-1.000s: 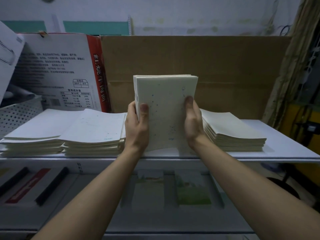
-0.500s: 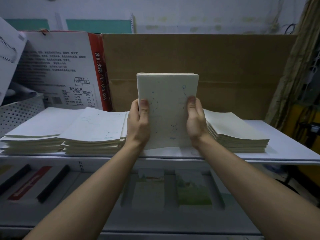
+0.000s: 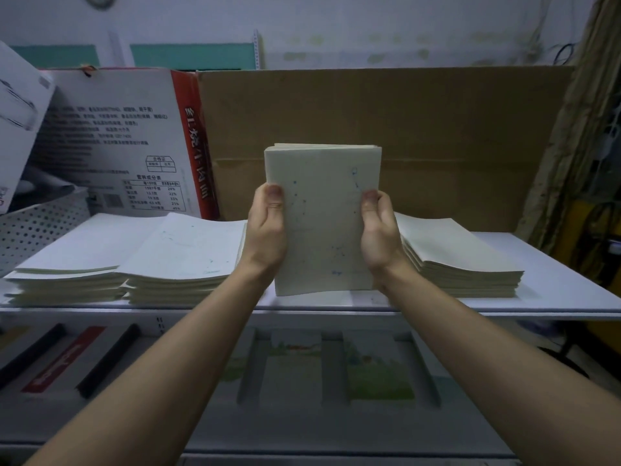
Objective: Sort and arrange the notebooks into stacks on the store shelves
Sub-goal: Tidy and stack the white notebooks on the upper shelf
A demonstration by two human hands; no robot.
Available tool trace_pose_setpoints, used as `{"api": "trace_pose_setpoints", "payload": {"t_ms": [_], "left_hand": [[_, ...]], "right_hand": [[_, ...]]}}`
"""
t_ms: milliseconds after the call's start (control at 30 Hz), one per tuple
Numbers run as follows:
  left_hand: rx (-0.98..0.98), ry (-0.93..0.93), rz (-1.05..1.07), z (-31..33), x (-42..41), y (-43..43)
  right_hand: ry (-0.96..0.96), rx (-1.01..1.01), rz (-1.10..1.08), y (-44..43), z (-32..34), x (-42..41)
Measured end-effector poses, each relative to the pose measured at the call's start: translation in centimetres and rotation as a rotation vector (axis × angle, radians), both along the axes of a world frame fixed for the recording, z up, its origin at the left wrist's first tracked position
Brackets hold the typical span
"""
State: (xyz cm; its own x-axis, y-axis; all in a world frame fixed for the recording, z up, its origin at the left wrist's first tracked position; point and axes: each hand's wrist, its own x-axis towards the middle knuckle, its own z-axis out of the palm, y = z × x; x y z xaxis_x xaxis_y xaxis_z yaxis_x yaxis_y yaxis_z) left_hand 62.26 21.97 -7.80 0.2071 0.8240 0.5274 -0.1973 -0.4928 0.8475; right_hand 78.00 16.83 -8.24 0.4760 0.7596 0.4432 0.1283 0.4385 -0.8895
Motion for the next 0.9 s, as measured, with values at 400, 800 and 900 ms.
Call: {"api": "trace_pose_setpoints", "payload": {"t_ms": [400,800,900], "left_hand": [[0.011,0.096,-0.023,-0.6,-0.8,0.5],[-0.363,0.717,0.141,6.6,-0.9,2.8],[-0.450,0.784,0.178,5.8,0.6,3.1]], "right_hand": [[-0.053,-0.054,0.005,-0.2,-0.4,0.2],[-0.235,-0.766,-0.057,0.5,7.3,1.2],[-0.332,-0.901,-0.081,1.2,7.6,1.0]]}}
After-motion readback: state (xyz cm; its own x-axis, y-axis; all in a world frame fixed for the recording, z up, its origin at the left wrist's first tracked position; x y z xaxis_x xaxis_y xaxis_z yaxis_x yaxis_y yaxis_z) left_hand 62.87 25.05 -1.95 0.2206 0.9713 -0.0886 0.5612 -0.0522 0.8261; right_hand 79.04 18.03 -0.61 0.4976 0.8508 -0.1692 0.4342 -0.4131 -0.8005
